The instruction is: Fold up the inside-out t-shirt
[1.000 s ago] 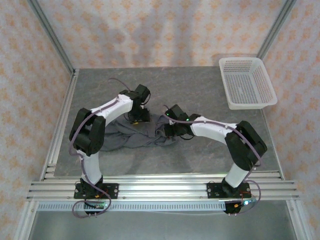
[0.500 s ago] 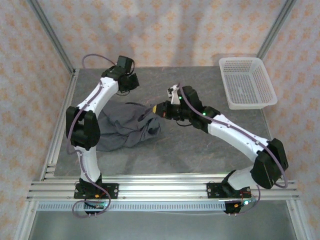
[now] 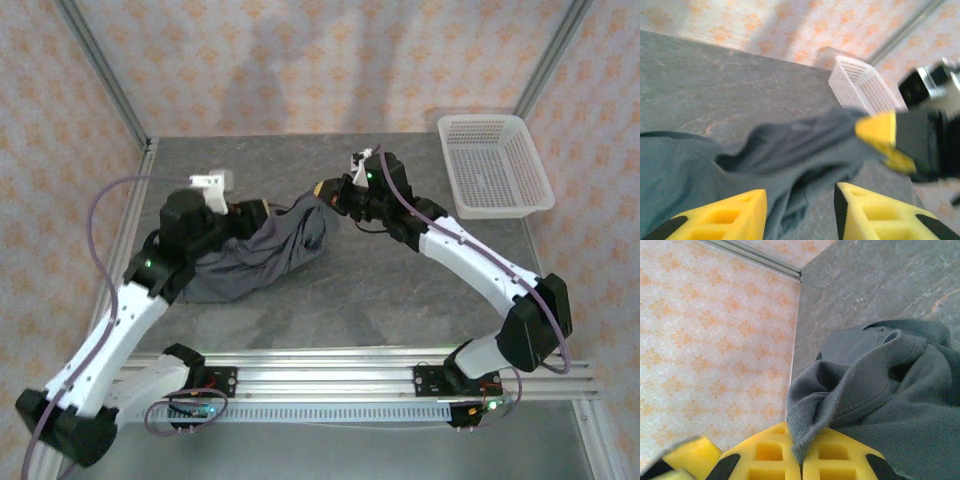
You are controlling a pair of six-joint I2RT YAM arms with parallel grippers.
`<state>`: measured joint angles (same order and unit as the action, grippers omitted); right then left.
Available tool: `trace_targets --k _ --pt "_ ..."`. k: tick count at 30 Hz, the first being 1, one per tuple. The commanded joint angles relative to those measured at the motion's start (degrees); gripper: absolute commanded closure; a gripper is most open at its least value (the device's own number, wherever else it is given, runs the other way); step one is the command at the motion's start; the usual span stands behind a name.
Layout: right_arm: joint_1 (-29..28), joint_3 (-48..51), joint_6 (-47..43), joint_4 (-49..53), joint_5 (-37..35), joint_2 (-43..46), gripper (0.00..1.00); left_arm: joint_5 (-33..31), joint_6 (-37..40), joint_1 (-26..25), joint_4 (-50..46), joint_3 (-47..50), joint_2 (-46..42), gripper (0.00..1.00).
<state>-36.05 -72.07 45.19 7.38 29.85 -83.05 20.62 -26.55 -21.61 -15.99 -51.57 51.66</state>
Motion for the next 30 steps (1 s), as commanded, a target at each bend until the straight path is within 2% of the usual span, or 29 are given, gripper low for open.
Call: trace_targets --k 1,4,6,7,9,11,12,13,14,15,16,18,20,22,24,25,27,29,30 --pt "-0.16 -3.50 -0.38 -0.52 0.70 -0.08 1.00 2.11 -0.99 -3.11 4.94 8.22 4.65 0.56" --pt "-0.25 -4.87 1.05 -0.33 2.24 -0.59 1.00 4.04 -2.26 -6.82 8.74 7.42 11.22 0.45" --pt "-0.46 -4.68 2.08 -0.78 2.64 -0.39 1.00 2.88 -3.60 -8.16 10.69 5.59 16.42 0.28" --pt "-0.60 -4.36 2.47 -1.13 2.50 -0.16 1.00 0.94 -3.76 -8.44 10.24 4.10 19.26 0.24" --pt "-0.77 -3.91 3.59 -1.37 2.02 0.36 1.00 -3.99 -5.96 -8.46 7.21 0.84 24.77 0.19" --pt "-0.94 -3.44 4.73 -2.16 1.85 0.92 1.00 -5.21 -6.70 -8.28 6.94 -1.79 29.20 0.20" --pt "-0.95 -3.01 5.43 -2.10 1.49 1.25 1.00 -4.66 -7.42 -8.28 8.16 -2.52 30.67 0.24" --pt "-0.83 -2.54 6.13 -1.97 0.73 1.62 1.00 -4.05 -8.08 -8.28 9.69 -3.03 31.61 0.32" --pt "-0.42 -1.88 6.94 -1.71 -0.23 1.92 1.00 -3.90 -8.57 -8.20 10.12 -3.53 31.98 0.45" --pt "0.53 -0.73 8.51 -2.16 -1.21 2.45 1.00 -4.51 -8.91 -8.07 9.38 -4.49 32.03 0.67" --pt "2.27 1.22 10.78 -3.01 -1.71 2.86 1.00 -5.58 -8.96 -7.79 7.19 -5.66 31.81 1.00" --pt "8.18 5.13 15.65 -4.30 -1.04 3.41 1.00 -4.95 -8.34 -6.44 2.55 -7.51 30.18 1.00" --pt "15.70 8.61 17.08 -2.96 0.18 2.18 1.00 0.85 -7.68 -4.42 1.21 -7.59 26.68 1.00" --pt "21.44 9.46 10.95 2.25 1.04 -1.40 1.00 7.29 -6.21 -3.06 0.18 -7.87 22.18 1.00" --pt "22.24 6.79 1.27 10.92 -0.32 -5.66 1.00 8.77 -2.95 -2.65 -5.03 -10.11 18.97 1.00" --pt "21.71 6.02 -2.02 12.99 1.28 -7.44 0.98 8.99 -0.87 -2.65 -8.14 -11.35 17.80 1.00" --pt "20.65 6.34 -4.32 13.55 4.77 -7.68 0.89 8.66 2.04 -2.64 -12.59 -12.86 16.43 1.00" --pt "19.85 7.49 -7.65 14.05 2.21 -2.34 0.77 8.89 4.09 -2.56 -15.45 -13.53 16.10 1.00" --pt "18.99 8.44 -11.16 14.08 -2.69 2.86 0.71 9.15 5.04 -2.56 -16.41 -13.56 16.24 1.00"
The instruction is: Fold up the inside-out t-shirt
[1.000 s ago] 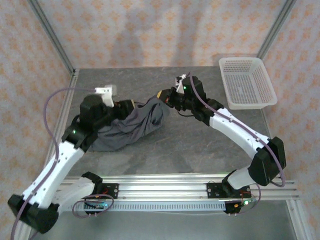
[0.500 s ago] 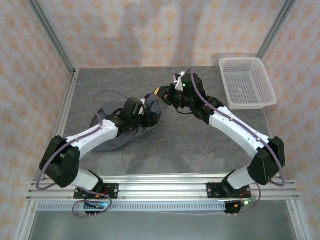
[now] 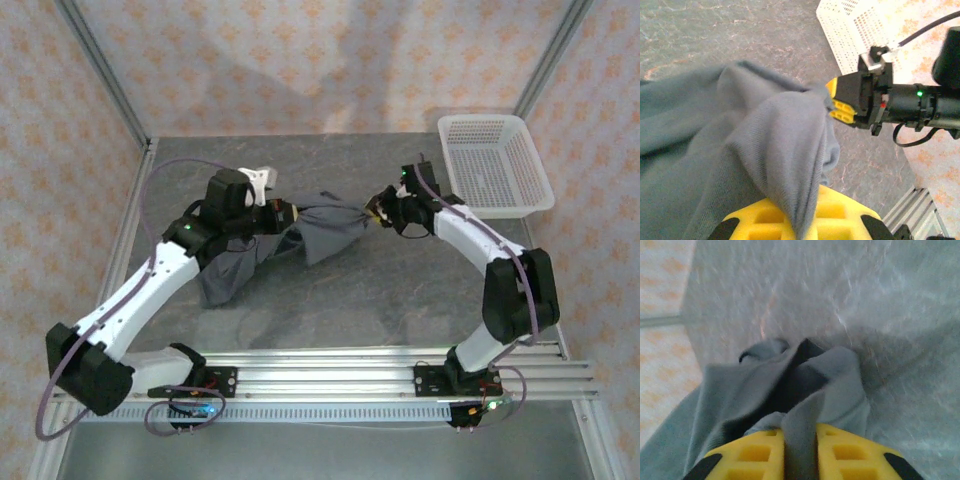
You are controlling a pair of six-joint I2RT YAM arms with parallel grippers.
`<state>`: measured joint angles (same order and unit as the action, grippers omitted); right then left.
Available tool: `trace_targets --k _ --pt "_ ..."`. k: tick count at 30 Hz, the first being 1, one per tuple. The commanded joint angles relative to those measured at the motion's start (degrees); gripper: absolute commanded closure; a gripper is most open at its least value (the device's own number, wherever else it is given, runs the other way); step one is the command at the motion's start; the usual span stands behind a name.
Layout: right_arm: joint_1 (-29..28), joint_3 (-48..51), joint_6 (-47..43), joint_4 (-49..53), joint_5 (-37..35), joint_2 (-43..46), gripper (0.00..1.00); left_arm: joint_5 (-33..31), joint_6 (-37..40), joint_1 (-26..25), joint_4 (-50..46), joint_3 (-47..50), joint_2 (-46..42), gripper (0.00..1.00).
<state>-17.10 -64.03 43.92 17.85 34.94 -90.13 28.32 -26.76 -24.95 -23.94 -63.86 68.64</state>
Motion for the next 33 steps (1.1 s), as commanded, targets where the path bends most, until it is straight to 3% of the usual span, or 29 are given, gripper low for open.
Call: trace_targets --k 1,2,3,4,7,11,14,19,22,26,27,30,33 --pt "-2.37 1.99 -15.82 2.40 -13.54 15.95 0.62 1.93 6.25 0.83 -9.35 -1.36 -0.45 1.00" --pt "-5.20 3.79 -22.18 0.69 -18.90 20.88 0.51 2.59 7.34 0.85 -10.02 -1.29 -0.02 1.00" --pt "-9.20 6.56 -28.76 -1.89 -23.78 25.93 0.28 3.04 8.30 0.83 -10.61 -1.27 0.53 1.00" --pt "-11.87 9.87 -34.52 -5.44 -26.43 29.56 0.19 3.14 8.86 0.78 -10.99 -1.11 0.98 1.00" --pt "-14.10 16.29 -45.65 -15.30 -15.53 33.39 0.19 4.19 9.97 0.80 -11.50 -1.42 2.39 1.00" --pt "-16.92 12.07 -44.25 -16.32 -6.88 26.43 0.23 5.89 10.13 0.80 -11.31 -2.24 3.25 1.00" --pt "-20.49 7.20 -52.08 -12.23 -6.03 20.39 0.20 7.56 10.72 0.69 -11.13 -2.41 2.89 1.00" --pt "-20.78 4.35 -62.88 -11.94 0.35 12.49 0.20 11.15 13.07 0.52 -11.97 -2.96 2.32 1.00" --pt "-20.78 -0.98 -61.51 -8.48 7.66 6.45 0.27 11.24 13.80 0.52 -13.12 -3.63 2.07 1.00" --pt "-20.78 -3.11 -58.13 -8.58 8.93 2.56 0.43 10.84 14.37 0.43 -13.34 -3.89 1.84 1.00" --pt "-20.78 -3.12 -57.15 -9.08 9.39 2.40 0.53 10.74 14.50 0.43 -13.38 -3.92 1.77 1.00" --pt "-20.71 -3.12 -54.88 -9.33 11.50 2.55 0.96 9.65 15.19 0.52 -13.35 -3.80 1.17 1.00" --pt "-20.60 -2.64 -49.42 -10.74 17.80 3.94 1.00 5.36 15.55 0.72 -13.54 -3.49 0.16 1.00"
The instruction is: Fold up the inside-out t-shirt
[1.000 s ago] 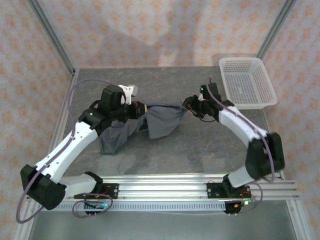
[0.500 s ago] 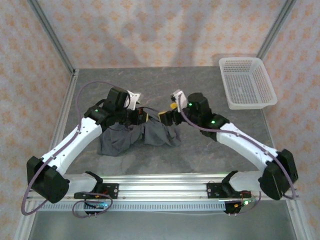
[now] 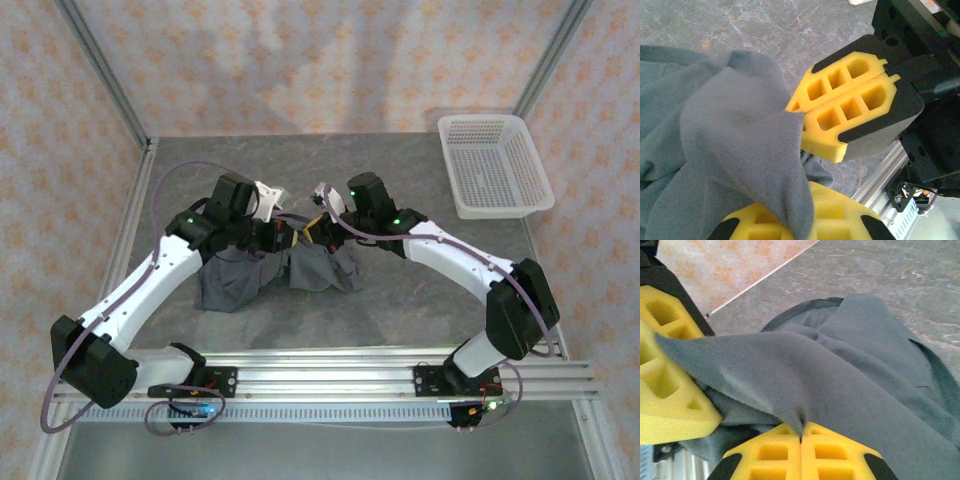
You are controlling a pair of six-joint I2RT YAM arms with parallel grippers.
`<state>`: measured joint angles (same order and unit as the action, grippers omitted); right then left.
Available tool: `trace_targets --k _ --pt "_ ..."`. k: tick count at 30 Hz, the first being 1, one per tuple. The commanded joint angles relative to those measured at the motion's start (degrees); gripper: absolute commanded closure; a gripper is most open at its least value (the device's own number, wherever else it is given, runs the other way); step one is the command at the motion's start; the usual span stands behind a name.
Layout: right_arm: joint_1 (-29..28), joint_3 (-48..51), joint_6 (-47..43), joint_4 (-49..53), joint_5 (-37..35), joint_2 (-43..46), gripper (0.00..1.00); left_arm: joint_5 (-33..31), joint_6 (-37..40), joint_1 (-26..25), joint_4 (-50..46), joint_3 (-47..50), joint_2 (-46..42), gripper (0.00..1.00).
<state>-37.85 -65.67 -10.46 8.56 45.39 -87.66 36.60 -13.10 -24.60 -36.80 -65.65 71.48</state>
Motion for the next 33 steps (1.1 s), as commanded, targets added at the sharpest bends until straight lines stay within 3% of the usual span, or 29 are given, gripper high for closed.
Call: trace_targets --k 1,2,3,4,6,8,13,15,17,22,28,33 --pt "0.16 -0.36 8.97 -4.07 10.42 2.43 1.00 -6.29 1.55 0.42 -1.07 -1.53 -2.91 0.98" --pt "0.22 0.77 13.54 -8.08 12.59 3.47 1.00 -10.93 0.78 0.50 -2.07 -1.42 -2.89 0.85" --pt "0.14 2.89 20.81 -15.54 14.07 4.92 1.00 -17.26 -0.08 0.57 -3.90 -1.57 -2.27 0.63" --pt "0.14 5.65 29.92 -25.66 13.87 6.12 1.00 -23.70 -0.99 0.52 -6.08 -1.92 -1.00 0.55" --pt "-0.16 10.56 46.18 -44.91 10.81 6.62 1.00 -30.23 -2.53 0.52 -8.42 -2.36 2.09 0.48" --pt "-0.15 12.42 55.46 -54.44 7.77 6.57 1.00 -31.56 -4.20 0.63 -6.62 -1.10 3.31 0.43" --pt "0.03 13.28 58.38 -55.19 4.32 8.73 1.00 -34.85 -7.00 4.50 -1.15 4.57 -0.47 0.30" --pt "0.71 13.67 59.14 -54.73 2.37 9.86 1.00 -32.04 -7.26 8.41 -1.99 5.48 -1.90 0.25" --pt "1.68 14.20 59.94 -54.26 -0.17 10.65 1.00 -26.39 -6.21 9.87 -1.82 5.96 -4.21 0.21" --pt "3.52 14.30 56.28 -46.90 -4.19 11.68 1.00 -4.72 -6.35 9.66 5.31 6.47 -14.01 0.16" --pt "3.57 12.77 56.66 -44.91 -3.91 9.98 1.00 -0.60 -7.97 7.89 7.93 5.28 -18.96 0.16" --pt "3.57 11.36 56.37 -42.13 -3.94 9.51 1.00 -0.89 -8.08 -0.39 8.94 2.84 -16.11 0.40"
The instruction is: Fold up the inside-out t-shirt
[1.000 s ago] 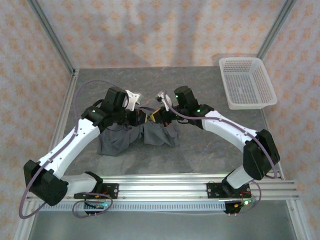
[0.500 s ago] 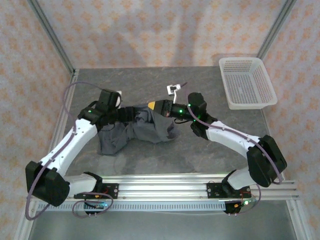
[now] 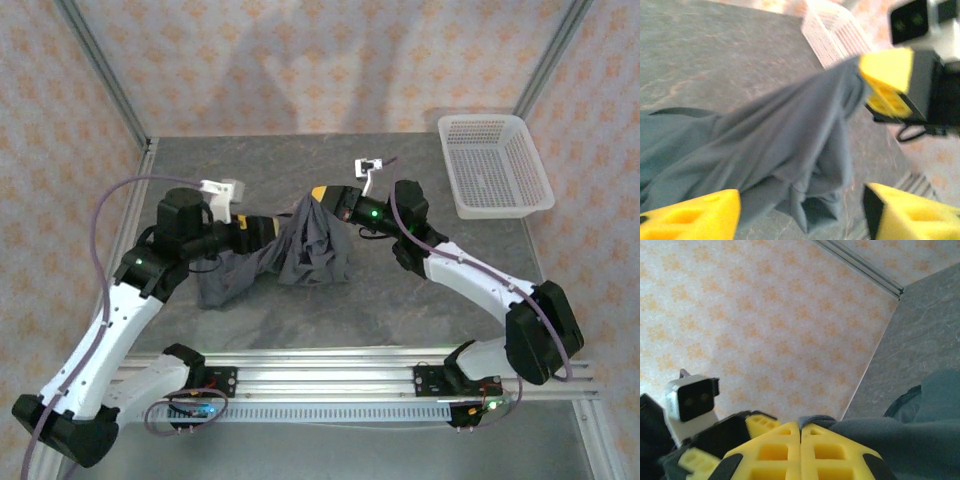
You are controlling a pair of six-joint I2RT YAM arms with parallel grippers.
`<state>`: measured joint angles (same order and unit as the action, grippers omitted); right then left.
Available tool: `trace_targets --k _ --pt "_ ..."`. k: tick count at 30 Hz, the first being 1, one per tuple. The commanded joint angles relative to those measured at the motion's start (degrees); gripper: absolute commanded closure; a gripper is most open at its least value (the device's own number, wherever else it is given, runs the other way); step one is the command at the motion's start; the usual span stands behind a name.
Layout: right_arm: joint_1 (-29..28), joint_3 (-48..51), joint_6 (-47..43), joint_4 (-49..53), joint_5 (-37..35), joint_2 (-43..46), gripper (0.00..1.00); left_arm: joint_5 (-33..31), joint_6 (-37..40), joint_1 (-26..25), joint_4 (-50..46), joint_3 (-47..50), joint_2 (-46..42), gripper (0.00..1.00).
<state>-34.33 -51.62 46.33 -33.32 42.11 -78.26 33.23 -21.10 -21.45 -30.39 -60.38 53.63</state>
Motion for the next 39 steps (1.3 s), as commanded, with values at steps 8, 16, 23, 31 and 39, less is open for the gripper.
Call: trace_targets --k 8,16,23,31,39 --pt "0.05 -2.68 -1.59 4.18 -3.79 1.00 1.00 -13.81 -3.34 -13.88 -0.39 -7.21 12.06 0.47" --pt "0.13 -3.40 -2.52 8.86 -4.60 2.26 1.00 -7.81 -1.74 -13.97 1.30 -11.49 23.12 0.47" --pt "1.97 -3.10 -2.38 13.09 -7.78 2.53 1.00 -8.07 -0.90 -13.97 -1.43 -13.39 23.05 1.00" --pt "8.24 -3.59 -22.88 30.93 -8.96 -4.70 0.94 6.47 -13.83 -13.97 10.73 -15.75 14.96 1.00" --pt "7.19 1.99 -26.48 31.70 -17.41 13.41 0.57 3.81 -11.64 -13.88 5.79 -20.06 19.33 1.00"
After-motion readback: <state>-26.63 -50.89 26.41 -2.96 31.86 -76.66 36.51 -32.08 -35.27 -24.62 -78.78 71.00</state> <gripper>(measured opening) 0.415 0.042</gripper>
